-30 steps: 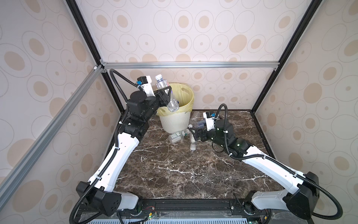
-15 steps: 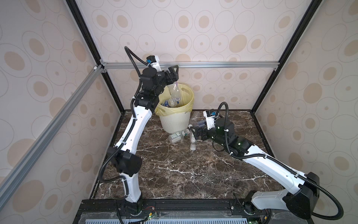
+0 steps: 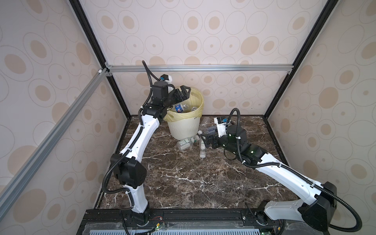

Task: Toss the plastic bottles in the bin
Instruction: 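Lower the left gripper away from the bin while the right moves toward the green-label bottle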

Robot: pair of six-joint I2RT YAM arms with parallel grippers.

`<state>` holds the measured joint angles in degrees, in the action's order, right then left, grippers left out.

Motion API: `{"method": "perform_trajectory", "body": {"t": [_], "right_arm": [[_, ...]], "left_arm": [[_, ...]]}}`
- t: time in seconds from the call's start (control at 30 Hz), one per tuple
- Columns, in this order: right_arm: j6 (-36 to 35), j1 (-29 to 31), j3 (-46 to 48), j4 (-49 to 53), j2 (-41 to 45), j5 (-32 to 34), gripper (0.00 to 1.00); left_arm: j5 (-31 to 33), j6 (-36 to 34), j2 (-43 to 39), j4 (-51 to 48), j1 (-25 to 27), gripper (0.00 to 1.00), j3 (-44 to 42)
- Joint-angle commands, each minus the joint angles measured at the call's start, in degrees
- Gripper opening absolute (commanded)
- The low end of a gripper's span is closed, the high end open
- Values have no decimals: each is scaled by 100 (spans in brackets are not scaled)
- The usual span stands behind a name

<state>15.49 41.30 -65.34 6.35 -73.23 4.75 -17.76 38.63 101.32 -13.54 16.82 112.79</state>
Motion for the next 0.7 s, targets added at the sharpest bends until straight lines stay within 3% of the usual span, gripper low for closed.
{"method": "perform_trajectory", "body": {"t": [0.0, 0.33, 0.67], "right_arm": [[74, 36, 70, -87, 0, 71, 100], [467, -132, 32, 616, -90, 968, 100], [985, -263, 308, 829, -900, 860, 100]], "left_arm": [[-152, -116, -577, 544, -6, 99, -387], [-298, -111, -1565, 1186, 121, 99, -1936], [-525, 63, -2284, 1477, 334, 99, -3909]]}}
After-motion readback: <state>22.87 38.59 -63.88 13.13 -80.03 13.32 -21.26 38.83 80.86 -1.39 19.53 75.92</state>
